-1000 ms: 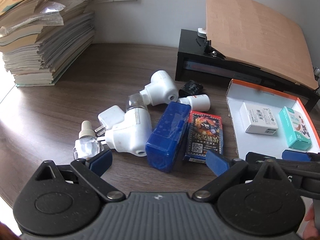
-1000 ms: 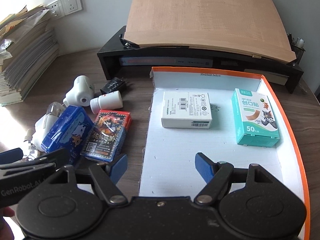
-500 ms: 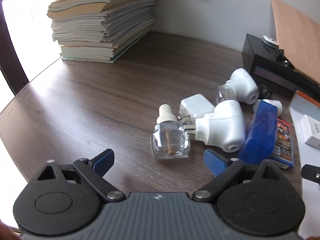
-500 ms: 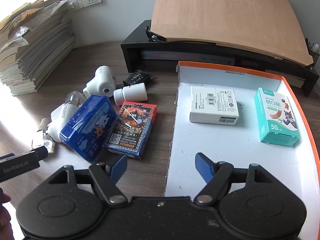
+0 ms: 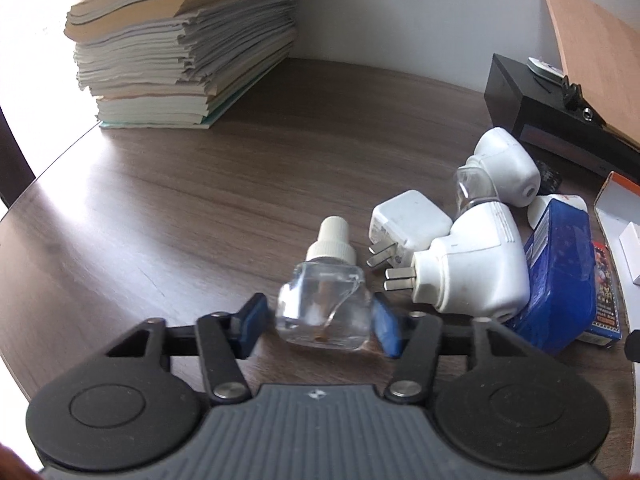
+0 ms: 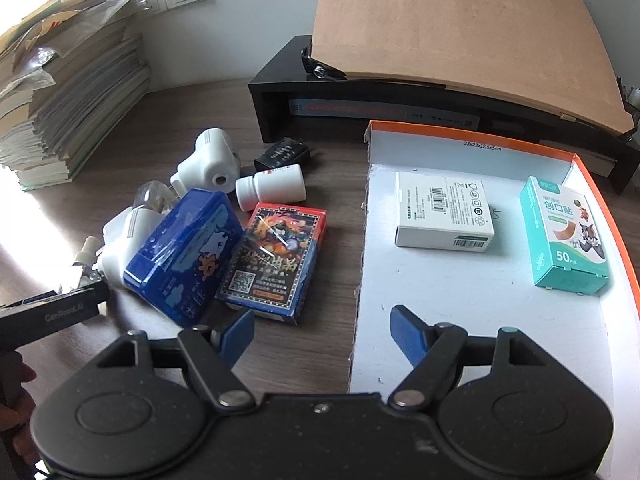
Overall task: Organize rigid objects
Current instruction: 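Grasp the clear glass bottle with left tool while right tool grasps playing-card box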
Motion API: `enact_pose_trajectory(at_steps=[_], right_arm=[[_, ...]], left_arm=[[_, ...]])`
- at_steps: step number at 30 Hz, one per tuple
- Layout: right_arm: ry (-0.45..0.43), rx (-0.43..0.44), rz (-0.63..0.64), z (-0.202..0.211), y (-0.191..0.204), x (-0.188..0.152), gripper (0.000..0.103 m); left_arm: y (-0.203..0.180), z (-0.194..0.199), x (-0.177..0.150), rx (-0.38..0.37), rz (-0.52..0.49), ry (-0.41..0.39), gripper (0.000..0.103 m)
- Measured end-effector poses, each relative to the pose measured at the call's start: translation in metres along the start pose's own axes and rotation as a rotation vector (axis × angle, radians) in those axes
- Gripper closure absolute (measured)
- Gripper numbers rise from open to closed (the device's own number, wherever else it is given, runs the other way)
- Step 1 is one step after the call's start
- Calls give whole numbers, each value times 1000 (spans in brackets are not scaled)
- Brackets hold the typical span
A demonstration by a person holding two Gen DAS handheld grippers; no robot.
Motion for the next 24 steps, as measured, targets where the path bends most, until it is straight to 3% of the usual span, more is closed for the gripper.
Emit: enact_pose_trajectory(at_steps=[24], right_arm=[[76, 28, -81, -40, 39, 30, 14]], left_arm=[[16, 20, 12, -71, -22, -58, 53]])
Point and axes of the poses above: each gripper's, at about its wrist camera, not at the fingertips, and z roughly against the way its jaws point, y to its left, x to its top, the point moved 2 cm from there along -z, roughly the way its jaws point, and after that the axes turned 14 degrees about -x, right-handed, at the moved point
